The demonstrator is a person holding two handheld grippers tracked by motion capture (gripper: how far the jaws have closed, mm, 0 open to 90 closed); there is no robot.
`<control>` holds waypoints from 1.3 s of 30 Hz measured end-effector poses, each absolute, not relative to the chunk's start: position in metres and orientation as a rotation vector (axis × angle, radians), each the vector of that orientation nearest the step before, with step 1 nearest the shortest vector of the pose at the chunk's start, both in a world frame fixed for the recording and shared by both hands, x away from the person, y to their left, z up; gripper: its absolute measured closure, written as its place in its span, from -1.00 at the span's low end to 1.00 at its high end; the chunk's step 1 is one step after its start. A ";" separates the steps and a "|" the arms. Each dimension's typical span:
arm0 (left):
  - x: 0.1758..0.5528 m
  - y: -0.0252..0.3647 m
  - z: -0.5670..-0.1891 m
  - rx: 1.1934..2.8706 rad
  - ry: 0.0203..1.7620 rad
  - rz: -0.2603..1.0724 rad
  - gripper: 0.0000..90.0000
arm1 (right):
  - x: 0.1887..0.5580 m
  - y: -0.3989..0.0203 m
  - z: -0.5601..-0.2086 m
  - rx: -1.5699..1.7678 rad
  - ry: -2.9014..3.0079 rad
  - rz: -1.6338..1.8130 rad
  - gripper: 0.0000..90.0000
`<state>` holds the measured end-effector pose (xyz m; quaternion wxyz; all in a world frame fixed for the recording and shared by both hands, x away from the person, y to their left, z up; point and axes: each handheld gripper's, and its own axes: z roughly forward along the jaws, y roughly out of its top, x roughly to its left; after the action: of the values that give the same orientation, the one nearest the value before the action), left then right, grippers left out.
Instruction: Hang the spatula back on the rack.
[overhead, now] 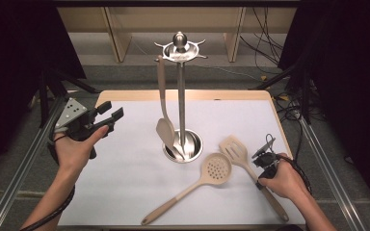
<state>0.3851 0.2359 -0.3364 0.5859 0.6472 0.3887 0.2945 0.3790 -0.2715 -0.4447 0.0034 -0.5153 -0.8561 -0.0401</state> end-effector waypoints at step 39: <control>0.384 0.240 -0.328 1.480 0.905 0.691 0.04 | 0.337 -0.289 -0.429 -1.771 -2.516 -0.169 1.00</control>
<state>0.3843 0.2398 -0.3278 0.5947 0.6372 0.3896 0.2975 0.3369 -0.2890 -0.4292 0.0302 -0.5745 -0.8161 -0.0549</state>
